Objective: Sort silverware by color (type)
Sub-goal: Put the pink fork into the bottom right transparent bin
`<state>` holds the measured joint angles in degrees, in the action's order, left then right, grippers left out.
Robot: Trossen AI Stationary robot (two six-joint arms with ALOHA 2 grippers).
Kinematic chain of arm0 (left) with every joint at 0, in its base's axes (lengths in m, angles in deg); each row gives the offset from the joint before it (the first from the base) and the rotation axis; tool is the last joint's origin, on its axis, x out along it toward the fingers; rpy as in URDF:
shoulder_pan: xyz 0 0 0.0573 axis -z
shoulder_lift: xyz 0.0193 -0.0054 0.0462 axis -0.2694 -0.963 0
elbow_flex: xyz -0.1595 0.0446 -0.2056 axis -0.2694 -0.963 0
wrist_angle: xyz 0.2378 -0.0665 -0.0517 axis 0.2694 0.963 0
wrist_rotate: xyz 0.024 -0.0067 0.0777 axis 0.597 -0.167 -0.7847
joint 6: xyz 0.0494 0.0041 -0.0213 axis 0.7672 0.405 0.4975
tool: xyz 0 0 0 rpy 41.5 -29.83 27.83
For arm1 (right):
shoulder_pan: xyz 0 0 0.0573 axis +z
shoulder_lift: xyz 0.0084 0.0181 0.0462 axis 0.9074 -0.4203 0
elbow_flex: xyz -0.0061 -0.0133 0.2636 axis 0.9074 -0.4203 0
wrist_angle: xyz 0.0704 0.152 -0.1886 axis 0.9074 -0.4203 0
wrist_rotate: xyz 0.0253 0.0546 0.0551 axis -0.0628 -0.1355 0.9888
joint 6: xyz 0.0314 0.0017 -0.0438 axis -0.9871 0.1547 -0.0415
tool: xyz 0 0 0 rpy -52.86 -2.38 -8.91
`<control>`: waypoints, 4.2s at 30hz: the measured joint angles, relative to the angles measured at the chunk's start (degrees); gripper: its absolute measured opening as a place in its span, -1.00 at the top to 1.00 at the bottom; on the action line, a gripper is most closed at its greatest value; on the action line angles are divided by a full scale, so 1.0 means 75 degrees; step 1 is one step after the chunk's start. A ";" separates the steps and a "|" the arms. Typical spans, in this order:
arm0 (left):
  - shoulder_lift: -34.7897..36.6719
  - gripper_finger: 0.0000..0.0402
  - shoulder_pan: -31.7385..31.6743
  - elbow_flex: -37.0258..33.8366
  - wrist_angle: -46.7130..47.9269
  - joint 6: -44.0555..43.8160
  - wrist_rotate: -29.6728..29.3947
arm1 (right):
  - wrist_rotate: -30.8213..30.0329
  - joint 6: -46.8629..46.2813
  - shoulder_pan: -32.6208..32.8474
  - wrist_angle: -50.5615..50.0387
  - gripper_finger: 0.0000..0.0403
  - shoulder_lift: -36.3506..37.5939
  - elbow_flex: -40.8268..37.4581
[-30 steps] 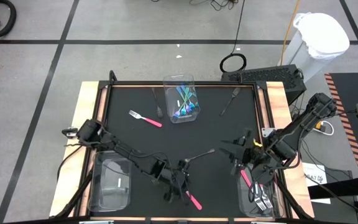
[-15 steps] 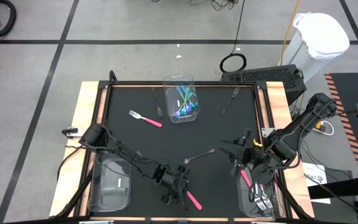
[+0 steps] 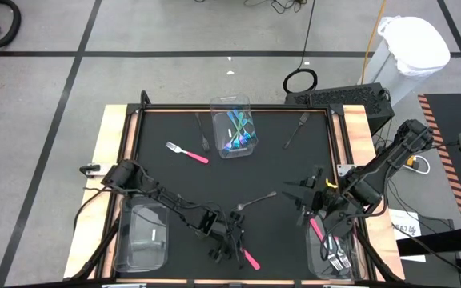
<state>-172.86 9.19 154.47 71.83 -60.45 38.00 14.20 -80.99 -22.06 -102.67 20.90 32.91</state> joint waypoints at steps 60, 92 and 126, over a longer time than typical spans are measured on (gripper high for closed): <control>0.0067 0.88 -0.0185 -0.0032 0.0253 0.0106 0.0364 | -0.0026 0.0810 0.0117 0.0096 0.32 0.0006 0.0117; 0.1724 0.88 0.0333 0.0003 0.1479 0.0267 -0.3251 | -0.0065 0.0750 -0.0062 0.0109 0.32 0.0000 0.0119; 0.3092 0.88 0.1230 0.0006 -0.1402 0.3655 -1.0849 | 0.4722 0.3408 -0.3160 1.1262 0.30 0.0000 -0.4106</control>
<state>-149.67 18.41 154.51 61.32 -33.04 -43.37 49.62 -55.43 -45.76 -18.21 20.90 2.12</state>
